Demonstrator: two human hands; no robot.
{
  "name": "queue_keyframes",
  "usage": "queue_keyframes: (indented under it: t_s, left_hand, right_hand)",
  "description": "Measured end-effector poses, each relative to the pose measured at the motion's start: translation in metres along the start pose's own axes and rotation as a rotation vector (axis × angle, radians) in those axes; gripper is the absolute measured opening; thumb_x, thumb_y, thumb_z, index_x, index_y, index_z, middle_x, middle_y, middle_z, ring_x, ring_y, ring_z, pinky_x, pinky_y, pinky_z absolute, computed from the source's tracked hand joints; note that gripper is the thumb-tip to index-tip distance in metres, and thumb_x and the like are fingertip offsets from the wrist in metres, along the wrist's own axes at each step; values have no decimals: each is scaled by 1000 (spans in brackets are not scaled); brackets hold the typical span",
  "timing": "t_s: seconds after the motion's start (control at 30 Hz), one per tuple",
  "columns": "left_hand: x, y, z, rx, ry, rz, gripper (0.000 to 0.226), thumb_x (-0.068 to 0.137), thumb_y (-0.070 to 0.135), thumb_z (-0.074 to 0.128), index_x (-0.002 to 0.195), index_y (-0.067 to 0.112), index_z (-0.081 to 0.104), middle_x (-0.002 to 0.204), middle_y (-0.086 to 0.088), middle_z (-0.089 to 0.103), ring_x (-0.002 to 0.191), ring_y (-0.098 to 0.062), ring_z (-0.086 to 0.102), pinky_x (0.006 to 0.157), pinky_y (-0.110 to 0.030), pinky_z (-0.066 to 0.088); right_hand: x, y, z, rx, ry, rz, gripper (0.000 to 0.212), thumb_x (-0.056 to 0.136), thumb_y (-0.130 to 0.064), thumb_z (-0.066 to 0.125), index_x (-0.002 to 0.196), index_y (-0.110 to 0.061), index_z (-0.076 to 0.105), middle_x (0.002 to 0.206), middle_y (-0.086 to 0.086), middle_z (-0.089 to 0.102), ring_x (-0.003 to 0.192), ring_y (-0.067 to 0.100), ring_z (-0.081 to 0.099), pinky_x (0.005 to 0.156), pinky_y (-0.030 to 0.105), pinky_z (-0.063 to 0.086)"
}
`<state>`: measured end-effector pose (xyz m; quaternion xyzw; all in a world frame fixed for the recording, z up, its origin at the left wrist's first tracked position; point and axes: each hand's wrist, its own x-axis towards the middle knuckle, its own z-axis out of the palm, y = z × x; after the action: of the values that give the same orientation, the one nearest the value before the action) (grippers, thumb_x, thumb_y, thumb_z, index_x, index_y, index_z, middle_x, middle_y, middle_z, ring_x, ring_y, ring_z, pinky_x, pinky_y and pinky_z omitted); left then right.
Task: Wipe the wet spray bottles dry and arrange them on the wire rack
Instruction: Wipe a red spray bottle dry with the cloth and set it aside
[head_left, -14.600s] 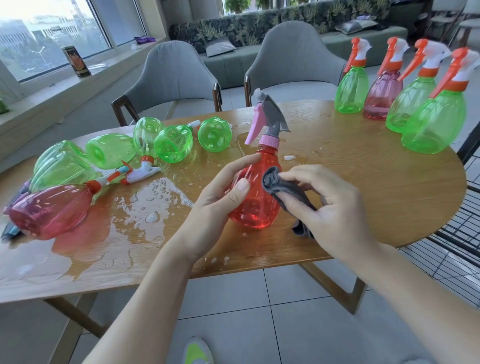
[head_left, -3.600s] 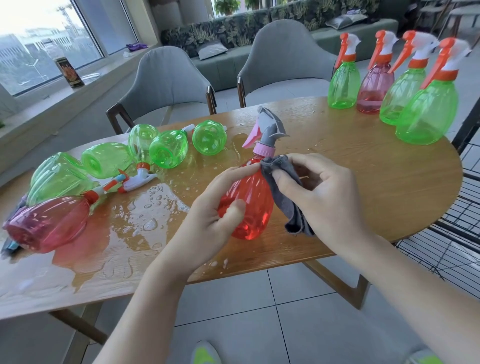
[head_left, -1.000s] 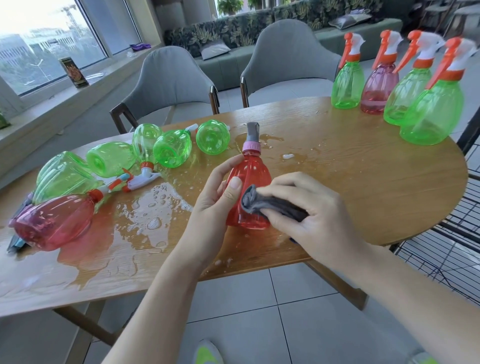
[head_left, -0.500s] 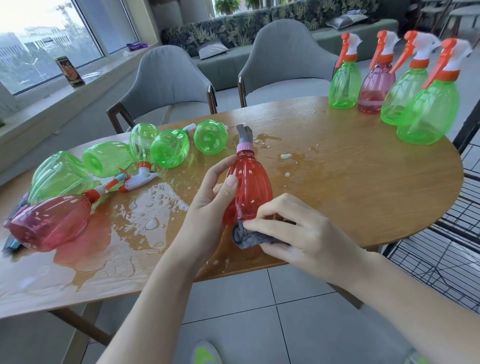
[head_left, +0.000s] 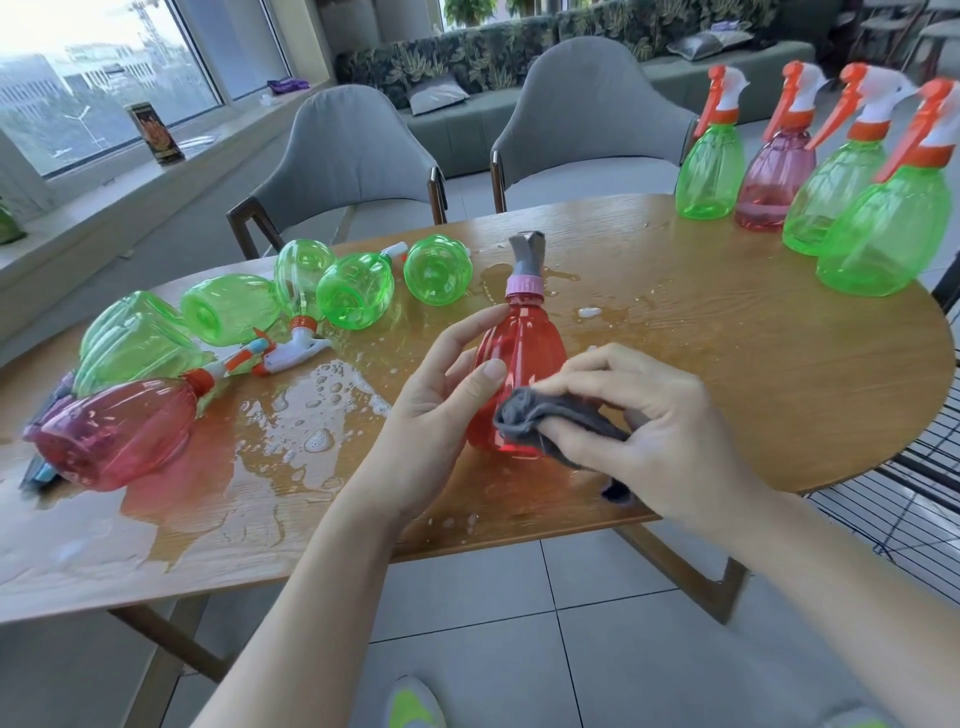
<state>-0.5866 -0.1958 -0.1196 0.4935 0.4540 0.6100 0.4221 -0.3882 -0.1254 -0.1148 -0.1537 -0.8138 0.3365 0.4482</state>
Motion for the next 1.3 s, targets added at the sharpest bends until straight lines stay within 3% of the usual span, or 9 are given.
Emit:
queue_keyframes:
  t_s: [0.13, 0.23, 0.47, 0.63, 0.83, 0.93, 1.1, 1.3]
  left_hand:
    - [1, 4, 1, 17, -36, -37, 43, 105, 20, 56, 146, 30, 58, 143, -10, 66, 127, -34, 68, 98, -47, 58]
    - [1, 5, 0, 27, -59, -43, 43, 103, 16, 59, 144, 28, 60, 144, -11, 66, 128, -35, 67, 95, -43, 59]
    - [1, 5, 0, 99, -40, 8, 40, 105, 17, 56, 145, 23, 59, 143, -12, 66, 128, -38, 67, 96, -46, 59]
    - [-2, 4, 2, 149, 30, 45, 39, 103, 12, 49, 140, 19, 62, 135, -7, 71, 119, -32, 72, 90, -42, 63]
    - [-3, 6, 4, 189, 15, 45, 40, 103, 11, 48, 138, 23, 64, 136, -3, 70, 125, -33, 68, 103, -55, 59]
    - [-2, 4, 7, 127, 35, 32, 35, 104, 18, 53, 135, 28, 65, 136, -8, 69, 124, -35, 67, 104, -59, 56]
    - [0, 3, 8, 34, 93, 31, 31, 104, 26, 58, 133, 31, 66, 136, -12, 69, 118, -31, 70, 100, -49, 58]
    - [3, 5, 10, 20, 117, -1, 35, 103, 29, 60, 137, 30, 65, 124, -8, 72, 107, -25, 73, 88, -38, 60]
  right_hand:
    - [15, 8, -9, 18, 142, 5, 25, 89, -23, 77, 112, -33, 74, 109, -11, 70, 101, 18, 68, 85, 32, 56]
    - [22, 17, -14, 9, 232, 27, 26, 93, -18, 76, 116, -29, 75, 112, -10, 70, 102, 21, 70, 76, 43, 60]
    - [11, 24, -9, -121, 243, -75, 23, 94, -11, 74, 116, -8, 76, 112, 0, 72, 106, 13, 68, 88, 35, 57]
    - [2, 22, -4, -217, 176, -190, 22, 93, -14, 73, 114, -7, 76, 108, 2, 70, 103, 5, 65, 90, 16, 48]
    - [7, 19, -6, -232, 250, -179, 26, 95, -21, 68, 115, -5, 76, 108, 5, 71, 102, 8, 65, 91, 16, 47]
    - [3, 21, -1, -229, 187, -199, 23, 94, -17, 73, 113, -4, 77, 107, 6, 70, 98, 12, 66, 88, 17, 48]
    - [-12, 24, 9, -276, 22, -322, 22, 91, -11, 72, 111, -2, 78, 105, 9, 68, 94, 17, 64, 90, 18, 47]
    - [-19, 25, 11, -372, -105, -435, 22, 91, -2, 72, 112, -1, 76, 103, 13, 66, 91, 26, 62, 87, 27, 50]
